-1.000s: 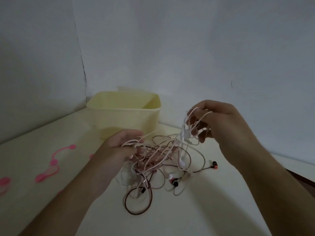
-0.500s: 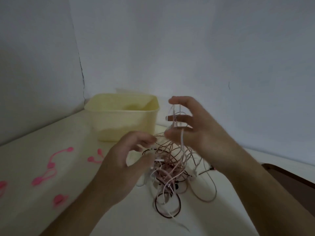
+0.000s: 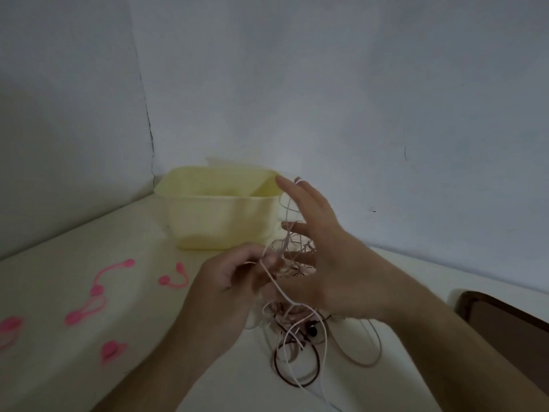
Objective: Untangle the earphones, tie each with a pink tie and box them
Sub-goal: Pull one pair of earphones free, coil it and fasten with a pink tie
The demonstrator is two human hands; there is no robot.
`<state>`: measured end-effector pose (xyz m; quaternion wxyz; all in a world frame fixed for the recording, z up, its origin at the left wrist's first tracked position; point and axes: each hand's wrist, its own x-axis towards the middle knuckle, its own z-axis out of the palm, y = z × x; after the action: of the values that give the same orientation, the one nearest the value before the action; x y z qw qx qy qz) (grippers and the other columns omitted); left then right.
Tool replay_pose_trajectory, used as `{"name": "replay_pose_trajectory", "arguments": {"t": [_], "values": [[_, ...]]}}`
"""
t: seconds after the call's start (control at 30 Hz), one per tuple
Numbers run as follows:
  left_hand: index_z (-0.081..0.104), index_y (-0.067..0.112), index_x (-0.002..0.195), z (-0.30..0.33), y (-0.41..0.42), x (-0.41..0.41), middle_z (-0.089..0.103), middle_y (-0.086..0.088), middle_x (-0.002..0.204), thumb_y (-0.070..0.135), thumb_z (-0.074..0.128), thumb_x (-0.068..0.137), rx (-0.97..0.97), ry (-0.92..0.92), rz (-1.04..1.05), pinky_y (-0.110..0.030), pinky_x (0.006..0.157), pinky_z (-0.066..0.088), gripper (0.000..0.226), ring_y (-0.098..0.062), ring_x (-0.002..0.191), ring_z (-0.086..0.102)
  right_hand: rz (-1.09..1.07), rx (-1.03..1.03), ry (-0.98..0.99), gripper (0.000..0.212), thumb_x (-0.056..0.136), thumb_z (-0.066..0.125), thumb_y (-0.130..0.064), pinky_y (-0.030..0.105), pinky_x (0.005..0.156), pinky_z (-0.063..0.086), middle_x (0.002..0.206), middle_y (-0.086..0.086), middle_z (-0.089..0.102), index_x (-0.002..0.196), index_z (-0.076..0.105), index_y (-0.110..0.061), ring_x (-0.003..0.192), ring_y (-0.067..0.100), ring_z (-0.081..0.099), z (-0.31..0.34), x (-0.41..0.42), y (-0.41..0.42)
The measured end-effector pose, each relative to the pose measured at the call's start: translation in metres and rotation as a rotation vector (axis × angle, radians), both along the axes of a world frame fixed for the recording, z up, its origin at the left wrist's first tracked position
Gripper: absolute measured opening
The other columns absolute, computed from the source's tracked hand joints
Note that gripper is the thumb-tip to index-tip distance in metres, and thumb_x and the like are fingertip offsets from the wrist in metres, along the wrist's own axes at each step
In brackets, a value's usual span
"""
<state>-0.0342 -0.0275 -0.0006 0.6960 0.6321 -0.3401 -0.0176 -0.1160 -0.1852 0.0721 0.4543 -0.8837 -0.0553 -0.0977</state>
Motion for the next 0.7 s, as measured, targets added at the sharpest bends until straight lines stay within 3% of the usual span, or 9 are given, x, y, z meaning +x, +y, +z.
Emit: {"name": "replay_pose_trajectory", "arguments": {"t": [0.1,0.2,0.3,0.37,0.5,0.6,0.63,0.7], "values": [[0.074,0.003,0.093,0.005,0.004,0.006,0.079,-0.01,0.086,0.013,0.057,0.104,-0.104,0.099,0.084,-0.025,0.079,0.06,0.023,-0.02,0.082,0.078,-0.049,0.105,-0.026,0.114,0.078,0.094,-0.012,0.027,0.097,0.061,0.162,-0.023,0.029,0.159,0.026,-0.054,0.131,0.006,0.058,0.008,0.0,-0.013],[0.071,-0.001,0.099,0.01,0.01,0.01,0.079,-0.02,0.094,0.021,0.054,0.102,-0.225,0.225,0.048,-0.04,0.09,0.06,0.027,-0.035,0.092,0.078,-0.237,0.072,-0.071,0.069,0.087,0.083,-0.004,0.035,0.083,0.066,0.133,-0.019,0.064,0.14,0.057,-0.04,0.102,0.008,0.075,0.01,0.001,-0.022],[0.067,0.0,0.105,0.014,0.014,0.013,0.078,-0.023,0.107,0.021,0.052,0.102,-0.297,0.324,-0.003,-0.049,0.101,0.054,0.026,-0.038,0.105,0.075,-0.455,-0.165,-0.119,0.033,0.089,0.072,-0.006,0.021,0.065,0.061,0.101,-0.016,0.073,0.103,0.069,-0.036,0.079,-0.001,0.073,0.004,0.003,-0.027],[0.063,-0.001,0.109,0.017,0.015,0.014,0.076,-0.019,0.119,0.022,0.05,0.103,-0.315,0.376,-0.061,-0.055,0.103,0.052,0.027,-0.042,0.109,0.074,-0.44,-0.274,-0.066,0.02,0.09,0.07,-0.015,0.015,0.058,0.054,0.097,-0.017,0.07,0.097,0.069,-0.034,0.074,-0.006,0.069,0.004,0.002,-0.028],[0.062,0.004,0.108,0.019,0.018,0.014,0.073,-0.018,0.124,0.026,0.045,0.106,-0.385,0.499,-0.216,-0.058,0.088,0.061,0.028,-0.049,0.103,0.073,-0.148,-0.528,0.289,0.014,0.091,0.073,-0.04,0.03,0.083,0.06,0.096,-0.015,0.072,0.102,0.071,-0.032,0.09,0.003,0.068,-0.001,0.003,-0.019],[0.064,0.011,0.1,0.02,0.02,0.016,0.073,-0.013,0.096,0.027,0.045,0.107,-0.4,0.553,-0.245,-0.045,0.065,0.062,0.026,-0.032,0.068,0.071,-0.175,-0.583,0.267,0.011,0.097,0.068,-0.033,0.028,0.078,0.06,0.085,-0.013,0.074,0.09,0.076,-0.029,0.081,0.003,0.069,-0.011,0.01,-0.02],[0.064,0.012,0.099,0.019,0.02,0.018,0.068,-0.009,0.088,0.027,0.046,0.107,-0.388,0.55,-0.218,-0.036,0.055,0.056,0.024,-0.023,0.056,0.06,-0.231,-0.555,0.233,0.015,0.098,0.066,-0.029,0.026,0.074,0.059,0.082,-0.013,0.074,0.087,0.076,-0.029,0.078,0.002,0.07,-0.011,0.011,-0.024],[0.062,0.012,0.099,0.017,0.022,0.023,0.058,-0.004,0.082,0.024,0.047,0.107,-0.365,0.518,-0.152,-0.024,0.048,0.035,0.021,-0.014,0.049,0.039,-0.353,-0.443,0.151,0.022,0.098,0.061,-0.023,0.028,0.068,0.059,0.079,-0.011,0.074,0.082,0.074,-0.03,0.071,0.005,0.072,-0.007,0.011,-0.03]]}}
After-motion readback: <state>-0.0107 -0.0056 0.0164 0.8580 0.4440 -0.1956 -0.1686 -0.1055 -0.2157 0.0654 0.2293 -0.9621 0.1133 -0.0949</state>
